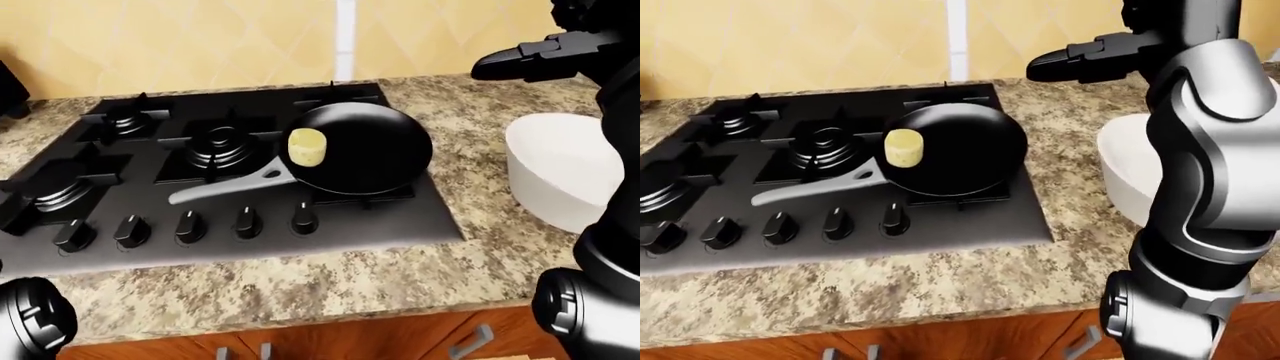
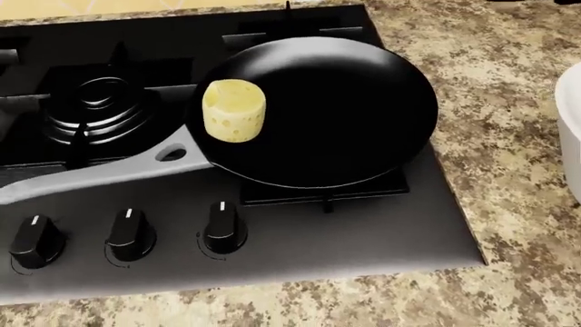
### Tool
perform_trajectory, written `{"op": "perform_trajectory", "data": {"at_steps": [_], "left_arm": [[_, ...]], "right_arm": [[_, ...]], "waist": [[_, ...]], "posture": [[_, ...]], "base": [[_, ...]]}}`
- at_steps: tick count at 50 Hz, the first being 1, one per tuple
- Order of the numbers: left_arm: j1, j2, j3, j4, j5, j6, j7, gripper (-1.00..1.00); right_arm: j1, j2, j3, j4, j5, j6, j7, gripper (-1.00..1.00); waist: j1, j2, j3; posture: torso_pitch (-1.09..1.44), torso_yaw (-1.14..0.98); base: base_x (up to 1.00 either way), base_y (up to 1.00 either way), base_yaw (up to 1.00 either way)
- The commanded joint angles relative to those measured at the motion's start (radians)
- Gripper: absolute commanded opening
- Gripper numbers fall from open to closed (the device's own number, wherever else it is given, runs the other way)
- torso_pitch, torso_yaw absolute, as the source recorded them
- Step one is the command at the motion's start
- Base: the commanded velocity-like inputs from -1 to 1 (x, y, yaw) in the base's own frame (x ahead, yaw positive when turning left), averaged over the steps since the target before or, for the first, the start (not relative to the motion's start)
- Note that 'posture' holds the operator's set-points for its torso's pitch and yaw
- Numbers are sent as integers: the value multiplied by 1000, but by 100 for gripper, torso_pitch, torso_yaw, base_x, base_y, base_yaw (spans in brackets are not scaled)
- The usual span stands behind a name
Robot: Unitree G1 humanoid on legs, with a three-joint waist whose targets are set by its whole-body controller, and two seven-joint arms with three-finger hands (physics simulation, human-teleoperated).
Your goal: Pick the cheese from the pan and place it in the bowl.
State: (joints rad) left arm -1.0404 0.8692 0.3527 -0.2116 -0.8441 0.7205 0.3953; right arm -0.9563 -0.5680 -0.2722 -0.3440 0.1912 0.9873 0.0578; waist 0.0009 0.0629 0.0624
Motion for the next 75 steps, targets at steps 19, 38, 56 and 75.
{"op": "perform_trajectory", "data": {"at_steps": [19,38,56,75], "left_arm": [[-17,5,8,-12,22,-16,-5,100],[-16,-4,-1,5,43,-26,-7,100],[-15,-25,9,-15,74,-4,-25,100],[-9,-47,0,-12,89,-7,-34,100]], "right_arm": [[-28,0,3,-11,-10,-35,0,100],[-96,39,32,65,7,60,-11,100],[-206,73,155,262,-164,17,168,100],[-439,138,223,798,-396,-58,661,100]], "waist": [[8,-114,-32],[-5,-46,-12],[-7,-36,-20],[-27,-17,-19]], "posture": [[0,0],[0,0],[0,0],[0,0]], "base": [[0,0,28],[0,0,3],[0,0,0],[0,0,0]]}}
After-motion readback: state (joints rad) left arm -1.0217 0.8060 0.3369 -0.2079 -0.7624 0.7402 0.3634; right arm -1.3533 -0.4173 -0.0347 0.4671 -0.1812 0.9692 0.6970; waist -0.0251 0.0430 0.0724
